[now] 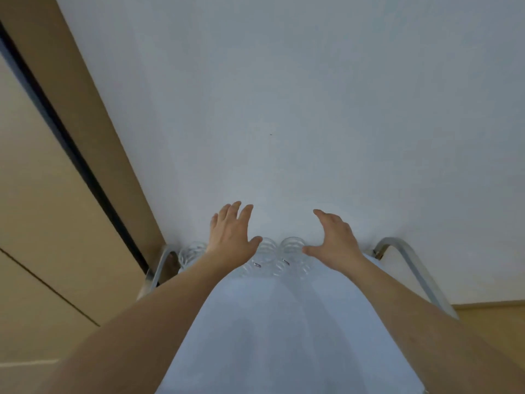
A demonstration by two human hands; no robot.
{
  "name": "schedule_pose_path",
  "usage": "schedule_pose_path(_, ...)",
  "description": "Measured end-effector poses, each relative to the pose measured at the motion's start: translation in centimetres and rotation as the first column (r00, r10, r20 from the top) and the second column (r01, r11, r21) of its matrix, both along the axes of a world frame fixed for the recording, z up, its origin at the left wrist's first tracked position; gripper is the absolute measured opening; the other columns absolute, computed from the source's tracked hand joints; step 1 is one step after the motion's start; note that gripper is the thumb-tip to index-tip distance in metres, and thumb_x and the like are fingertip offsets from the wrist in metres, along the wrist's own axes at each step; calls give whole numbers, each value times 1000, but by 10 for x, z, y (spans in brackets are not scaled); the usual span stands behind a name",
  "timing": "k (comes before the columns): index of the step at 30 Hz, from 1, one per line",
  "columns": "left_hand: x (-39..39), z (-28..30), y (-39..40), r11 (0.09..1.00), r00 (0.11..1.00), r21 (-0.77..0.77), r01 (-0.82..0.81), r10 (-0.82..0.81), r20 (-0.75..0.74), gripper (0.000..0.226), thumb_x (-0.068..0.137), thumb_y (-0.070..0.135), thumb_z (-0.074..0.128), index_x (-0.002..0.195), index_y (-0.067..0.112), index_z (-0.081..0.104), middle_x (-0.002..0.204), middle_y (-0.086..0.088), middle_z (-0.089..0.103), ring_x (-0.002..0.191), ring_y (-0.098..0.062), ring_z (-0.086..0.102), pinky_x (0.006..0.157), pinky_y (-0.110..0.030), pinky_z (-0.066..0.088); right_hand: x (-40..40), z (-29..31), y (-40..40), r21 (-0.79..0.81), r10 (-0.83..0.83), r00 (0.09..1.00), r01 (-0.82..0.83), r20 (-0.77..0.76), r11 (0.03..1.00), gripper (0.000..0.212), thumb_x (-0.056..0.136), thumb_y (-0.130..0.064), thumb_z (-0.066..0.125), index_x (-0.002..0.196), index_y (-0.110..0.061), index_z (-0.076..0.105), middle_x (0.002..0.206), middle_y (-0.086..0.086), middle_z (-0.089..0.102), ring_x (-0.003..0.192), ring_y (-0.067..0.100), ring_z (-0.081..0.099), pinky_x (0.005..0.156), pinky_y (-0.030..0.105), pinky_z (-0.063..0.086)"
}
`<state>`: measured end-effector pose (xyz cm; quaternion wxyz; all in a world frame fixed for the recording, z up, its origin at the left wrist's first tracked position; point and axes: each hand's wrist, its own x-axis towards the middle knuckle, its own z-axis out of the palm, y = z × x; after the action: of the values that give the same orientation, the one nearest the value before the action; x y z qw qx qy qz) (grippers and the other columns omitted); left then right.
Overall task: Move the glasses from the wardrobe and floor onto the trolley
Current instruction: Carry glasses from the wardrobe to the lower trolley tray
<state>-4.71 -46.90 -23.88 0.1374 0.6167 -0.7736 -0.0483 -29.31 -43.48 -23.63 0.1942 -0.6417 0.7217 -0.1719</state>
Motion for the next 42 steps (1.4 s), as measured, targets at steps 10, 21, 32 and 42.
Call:
schedule_pose_path(10,-68,61,23,954,952,-114,277,-288,-104,79,90,54,64,155,22,33,161,-11,32,149,-31,24,120,-47,26,-38,70,80,-99,-184,974,172,-129,980,95,83,-48,76,159,-29,22,164,3,22,147,30,23,117,45,30)
schedule_pose_path(21,-242,109,85,804,807,-162,572,-587,-67,78,92,55,61,156,23,31,161,-8,32,149,-28,23,120,-45,27,-174,99,182,-177,-408,906,386,-116,906,91,86,-51,71,159,-29,20,165,5,19,149,30,21,118,46,28)
schedule_pose_path(32,-493,107,217,569,568,-104,816,-822,-36,76,93,52,62,156,21,32,159,-6,34,147,-27,26,118,-45,30,-368,86,348,-176,-642,766,628,-33,758,88,87,-47,70,159,-25,24,163,5,26,147,29,27,118,45,32)
schedule_pose_path(42,-674,90,344,323,321,-47,945,-946,-46,77,92,53,62,156,22,31,159,-7,33,147,-26,25,119,-42,29,-502,70,497,-131,-819,571,809,-60,573,87,87,-48,70,158,-25,25,160,4,31,142,30,32,115,43,34)
